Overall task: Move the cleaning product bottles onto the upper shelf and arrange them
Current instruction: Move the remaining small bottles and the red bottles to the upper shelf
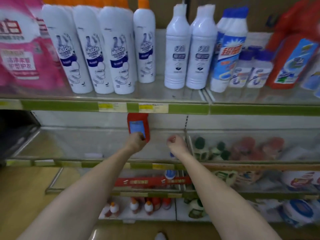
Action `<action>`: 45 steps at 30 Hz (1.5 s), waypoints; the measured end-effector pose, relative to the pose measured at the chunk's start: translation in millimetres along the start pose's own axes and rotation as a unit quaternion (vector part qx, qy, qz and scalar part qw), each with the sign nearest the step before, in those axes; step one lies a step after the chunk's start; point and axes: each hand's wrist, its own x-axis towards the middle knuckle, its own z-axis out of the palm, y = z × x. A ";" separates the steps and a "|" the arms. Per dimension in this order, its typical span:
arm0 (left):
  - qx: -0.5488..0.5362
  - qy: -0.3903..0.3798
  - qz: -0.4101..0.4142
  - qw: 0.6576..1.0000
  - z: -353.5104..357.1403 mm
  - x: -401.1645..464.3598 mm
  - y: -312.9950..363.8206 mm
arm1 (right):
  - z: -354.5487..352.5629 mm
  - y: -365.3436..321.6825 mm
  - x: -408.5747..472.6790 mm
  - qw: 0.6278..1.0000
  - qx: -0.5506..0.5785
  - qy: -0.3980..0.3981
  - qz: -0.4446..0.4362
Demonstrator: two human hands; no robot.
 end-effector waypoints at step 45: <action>-0.320 0.004 0.002 0.947 14.6 -37.7 -30.8 | 62.4 14.8 -32.4 0.999 -0.038 -0.019 -0.013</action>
